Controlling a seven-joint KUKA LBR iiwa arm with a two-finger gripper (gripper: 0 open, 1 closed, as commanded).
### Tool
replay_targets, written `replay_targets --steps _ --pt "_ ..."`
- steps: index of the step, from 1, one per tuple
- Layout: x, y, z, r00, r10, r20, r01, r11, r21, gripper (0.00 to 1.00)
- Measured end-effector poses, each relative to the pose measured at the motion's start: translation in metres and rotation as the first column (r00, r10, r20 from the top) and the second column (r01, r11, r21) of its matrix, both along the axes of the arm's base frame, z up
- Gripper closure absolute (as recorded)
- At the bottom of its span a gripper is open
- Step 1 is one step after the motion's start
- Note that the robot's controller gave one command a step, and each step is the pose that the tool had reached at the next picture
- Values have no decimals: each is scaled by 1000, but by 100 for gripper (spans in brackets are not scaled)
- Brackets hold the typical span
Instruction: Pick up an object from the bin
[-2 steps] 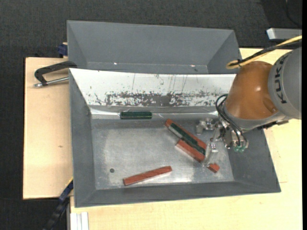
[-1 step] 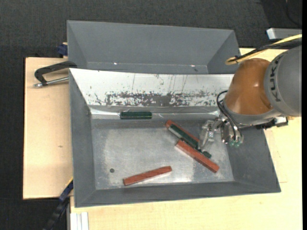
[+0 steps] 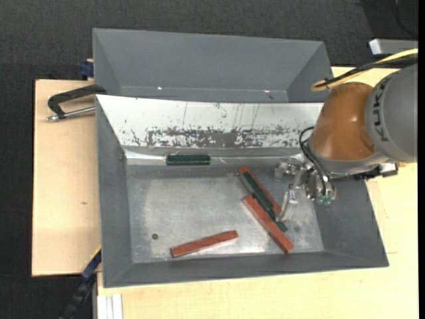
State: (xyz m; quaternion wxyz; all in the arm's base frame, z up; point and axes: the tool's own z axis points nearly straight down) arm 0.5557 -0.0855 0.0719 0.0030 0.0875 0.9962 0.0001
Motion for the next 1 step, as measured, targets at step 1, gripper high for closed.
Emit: replay_targets --steps 1 --pt "0 0 0 1000 0 0 0 1000 0 0"
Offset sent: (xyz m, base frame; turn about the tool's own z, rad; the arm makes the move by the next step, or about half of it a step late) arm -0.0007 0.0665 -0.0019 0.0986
